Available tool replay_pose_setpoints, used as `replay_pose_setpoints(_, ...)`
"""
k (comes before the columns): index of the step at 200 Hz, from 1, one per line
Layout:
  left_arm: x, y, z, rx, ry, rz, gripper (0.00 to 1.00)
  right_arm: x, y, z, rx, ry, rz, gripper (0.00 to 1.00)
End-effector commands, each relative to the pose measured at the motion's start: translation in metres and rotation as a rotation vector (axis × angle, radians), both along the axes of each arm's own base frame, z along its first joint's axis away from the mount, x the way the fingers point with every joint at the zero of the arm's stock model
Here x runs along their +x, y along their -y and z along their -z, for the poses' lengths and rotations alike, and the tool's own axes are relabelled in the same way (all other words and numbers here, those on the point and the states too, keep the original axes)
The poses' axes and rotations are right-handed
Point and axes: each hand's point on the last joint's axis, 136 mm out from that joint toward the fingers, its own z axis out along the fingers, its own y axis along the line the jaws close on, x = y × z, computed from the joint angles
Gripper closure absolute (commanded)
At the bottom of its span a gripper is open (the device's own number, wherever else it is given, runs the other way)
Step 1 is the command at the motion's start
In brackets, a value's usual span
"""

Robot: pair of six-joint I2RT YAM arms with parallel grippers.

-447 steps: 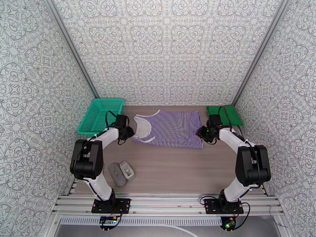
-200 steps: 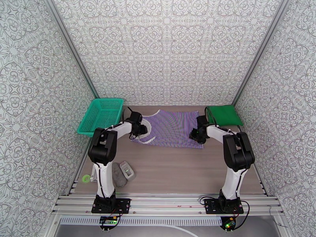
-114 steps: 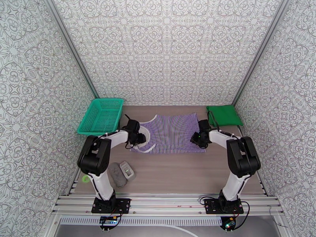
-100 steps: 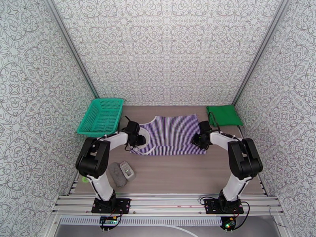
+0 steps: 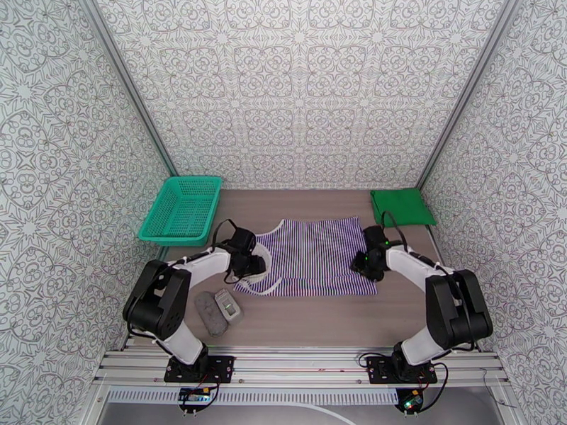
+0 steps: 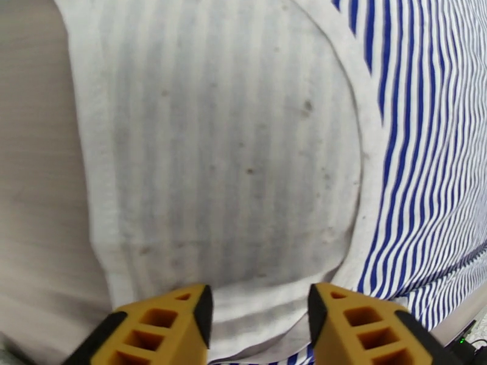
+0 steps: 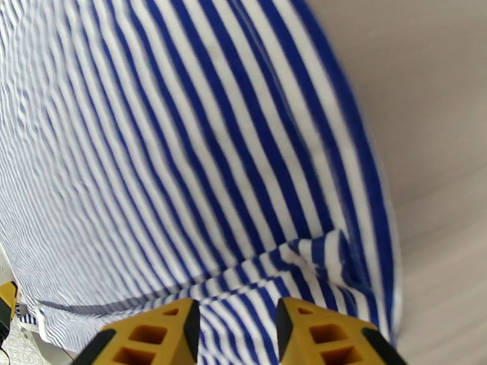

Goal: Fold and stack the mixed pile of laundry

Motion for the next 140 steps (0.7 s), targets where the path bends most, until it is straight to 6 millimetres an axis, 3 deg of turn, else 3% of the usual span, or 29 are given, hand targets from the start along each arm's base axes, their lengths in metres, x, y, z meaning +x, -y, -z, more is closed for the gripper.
replay_pose_setpoints(1,0.044,-0.002,-0.038,0.028,0.096,0.006,0.45,0.050,0.016,-0.046,-0.076,0.144,-0.044,0.57)
replay_pose_setpoints(16,0.078,0.011,-0.056,0.004,0.176,0.049,0.44,0.084,0.019,-0.057,-0.078,0.225,-0.093,0.53)
replay_pose_setpoints(33,0.116,0.031,-0.066,-0.026,0.267,0.120,0.44,0.119,0.023,-0.053,-0.074,0.253,-0.161,0.52)
replay_pose_setpoints(47,0.142,0.047,-0.064,-0.045,0.305,0.166,0.44,0.142,0.034,-0.043,-0.100,0.240,-0.162,0.53)
replay_pose_setpoints(70,0.177,0.063,-0.054,-0.056,0.335,0.210,0.44,0.169,0.036,-0.026,-0.089,0.235,-0.204,0.53)
replay_pose_setpoints(95,0.200,0.078,-0.046,-0.070,0.343,0.238,0.43,0.188,0.035,-0.001,-0.097,0.192,-0.243,0.54)
replay_pose_setpoints(99,0.202,0.079,-0.033,-0.065,0.323,0.242,0.43,0.190,0.036,0.002,-0.101,0.183,-0.242,0.55)
replay_pose_setpoints(115,0.210,0.086,-0.024,-0.055,0.310,0.255,0.42,0.197,0.038,0.014,-0.107,0.163,-0.239,0.55)
replay_pose_setpoints(140,0.217,0.092,-0.010,-0.052,0.278,0.262,0.42,0.205,0.037,0.022,-0.098,0.153,-0.236,0.56)
